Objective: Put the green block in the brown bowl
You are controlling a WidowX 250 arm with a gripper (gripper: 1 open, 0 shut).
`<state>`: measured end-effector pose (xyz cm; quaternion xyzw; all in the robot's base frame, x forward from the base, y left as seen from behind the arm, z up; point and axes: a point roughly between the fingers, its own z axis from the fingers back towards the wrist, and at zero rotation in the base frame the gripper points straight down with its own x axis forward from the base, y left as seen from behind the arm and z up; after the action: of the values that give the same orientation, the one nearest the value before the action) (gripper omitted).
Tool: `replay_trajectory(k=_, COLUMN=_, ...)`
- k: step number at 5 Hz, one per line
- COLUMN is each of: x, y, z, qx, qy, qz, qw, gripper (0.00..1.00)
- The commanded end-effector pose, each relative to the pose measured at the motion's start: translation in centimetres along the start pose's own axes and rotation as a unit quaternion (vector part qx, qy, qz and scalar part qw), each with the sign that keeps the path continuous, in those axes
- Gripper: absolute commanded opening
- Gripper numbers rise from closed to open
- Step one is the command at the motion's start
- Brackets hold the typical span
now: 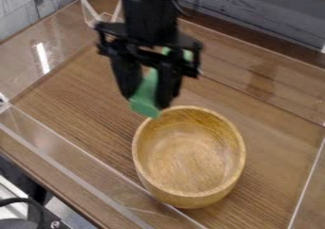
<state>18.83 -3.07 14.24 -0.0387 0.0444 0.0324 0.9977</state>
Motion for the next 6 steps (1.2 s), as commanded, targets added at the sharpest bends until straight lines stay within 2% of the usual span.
replay_trajectory(k=1, x=-0.1, y=-2.4, z=0.1, qx=0.000, qy=-0.025, qz=-0.002, qw=0.9997, gripper=0.00)
replay_trajectory(k=2, x=-0.2, y=-4.2, z=-0.6, qx=0.002, qy=-0.029, qz=-0.002, qw=0.9996, gripper=0.00)
replay_trajectory(k=4, x=-0.4, y=-4.1, z=-2.9, qx=0.005, qy=-0.035, qz=-0.002, qw=0.9994, gripper=0.00)
replay_trajectory(k=6, x=-0.4, y=-3.9, z=-3.9, qx=0.007, qy=-0.037, qz=-0.004, qw=0.9993, gripper=0.00)
